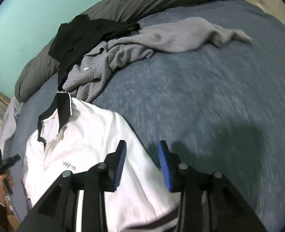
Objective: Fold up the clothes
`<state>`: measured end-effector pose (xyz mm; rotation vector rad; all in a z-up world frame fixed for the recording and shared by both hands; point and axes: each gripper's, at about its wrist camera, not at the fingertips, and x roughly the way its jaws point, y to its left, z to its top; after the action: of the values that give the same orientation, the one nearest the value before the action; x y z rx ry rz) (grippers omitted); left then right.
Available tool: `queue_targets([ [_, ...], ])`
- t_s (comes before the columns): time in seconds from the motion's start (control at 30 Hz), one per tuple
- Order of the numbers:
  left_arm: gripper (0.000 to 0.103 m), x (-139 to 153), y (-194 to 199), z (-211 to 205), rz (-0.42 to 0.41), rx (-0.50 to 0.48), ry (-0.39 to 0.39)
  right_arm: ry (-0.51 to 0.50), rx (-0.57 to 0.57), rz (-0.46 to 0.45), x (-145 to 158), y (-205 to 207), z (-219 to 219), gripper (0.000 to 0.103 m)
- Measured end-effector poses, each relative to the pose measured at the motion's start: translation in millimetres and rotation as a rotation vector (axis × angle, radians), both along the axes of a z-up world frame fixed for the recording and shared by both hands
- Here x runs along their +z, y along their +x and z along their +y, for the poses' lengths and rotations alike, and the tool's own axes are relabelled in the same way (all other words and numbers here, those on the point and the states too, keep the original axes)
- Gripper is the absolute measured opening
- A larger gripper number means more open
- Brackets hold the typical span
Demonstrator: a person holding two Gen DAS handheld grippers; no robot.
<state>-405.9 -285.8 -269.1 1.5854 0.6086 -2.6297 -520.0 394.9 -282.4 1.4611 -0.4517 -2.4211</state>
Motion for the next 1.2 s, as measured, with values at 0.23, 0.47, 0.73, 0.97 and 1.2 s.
queue_targets([
  [0.23,0.069,-2,39,-8,-0.015,0.032,0.038,-0.012,-0.075,-0.043,-4,47,30,0.048],
  [0.47,0.069,-20,72,-24,-0.055,0.091,0.063,-0.018,-0.131,-0.068,-15,57,39,0.048],
  [0.73,0.069,-37,89,-34,-0.052,0.118,0.114,-0.042,-0.171,-0.044,-29,55,42,0.048],
  [0.97,0.053,-41,88,-27,-0.024,0.091,0.093,-0.002,-0.149,0.01,-29,57,38,0.016],
  [1.2,0.007,-37,89,-22,-0.012,0.057,0.048,0.024,-0.121,0.081,-16,61,34,0.006],
])
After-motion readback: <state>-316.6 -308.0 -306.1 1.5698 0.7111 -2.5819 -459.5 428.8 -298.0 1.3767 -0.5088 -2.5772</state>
